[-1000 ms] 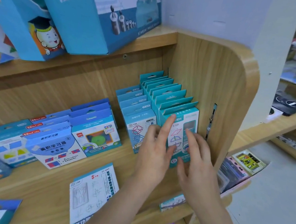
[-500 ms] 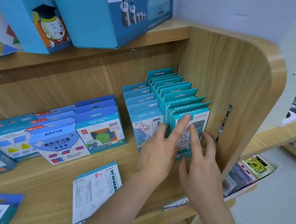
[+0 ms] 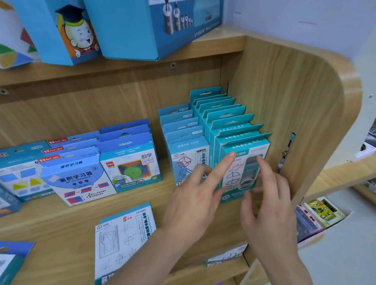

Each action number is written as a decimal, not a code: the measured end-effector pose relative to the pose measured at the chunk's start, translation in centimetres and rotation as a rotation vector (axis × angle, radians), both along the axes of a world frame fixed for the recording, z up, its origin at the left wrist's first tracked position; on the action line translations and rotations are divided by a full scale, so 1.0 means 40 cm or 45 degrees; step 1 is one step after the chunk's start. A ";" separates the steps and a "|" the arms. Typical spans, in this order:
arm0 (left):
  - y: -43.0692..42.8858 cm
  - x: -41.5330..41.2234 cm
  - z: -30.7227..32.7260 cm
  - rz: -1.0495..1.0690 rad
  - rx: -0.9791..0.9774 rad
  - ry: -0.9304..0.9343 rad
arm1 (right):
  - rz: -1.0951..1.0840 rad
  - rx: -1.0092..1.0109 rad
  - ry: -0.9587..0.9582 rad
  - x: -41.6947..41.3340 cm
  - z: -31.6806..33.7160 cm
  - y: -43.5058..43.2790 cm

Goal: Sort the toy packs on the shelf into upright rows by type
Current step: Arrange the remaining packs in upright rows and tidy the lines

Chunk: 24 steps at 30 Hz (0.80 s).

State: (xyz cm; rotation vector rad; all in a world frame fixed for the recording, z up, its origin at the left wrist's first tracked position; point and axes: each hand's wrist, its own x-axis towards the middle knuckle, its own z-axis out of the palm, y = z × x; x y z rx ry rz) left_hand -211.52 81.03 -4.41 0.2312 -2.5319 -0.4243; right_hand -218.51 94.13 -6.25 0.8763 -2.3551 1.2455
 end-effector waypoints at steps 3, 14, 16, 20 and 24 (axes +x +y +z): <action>0.003 0.020 0.003 -0.019 0.019 0.019 | 0.031 -0.055 -0.017 0.005 0.002 0.002; -0.085 0.207 -0.006 0.158 0.122 0.082 | 0.457 -0.204 -0.429 0.083 0.022 -0.062; -0.123 0.272 -0.017 0.261 0.142 0.017 | 0.552 -0.208 -0.533 0.097 0.025 -0.084; -0.158 0.397 -0.051 0.245 0.157 -0.337 | 0.672 -0.187 -0.621 0.122 0.006 -0.136; -0.135 0.468 -0.137 0.265 -0.044 -0.778 | 0.791 -0.147 -0.680 0.162 -0.028 -0.194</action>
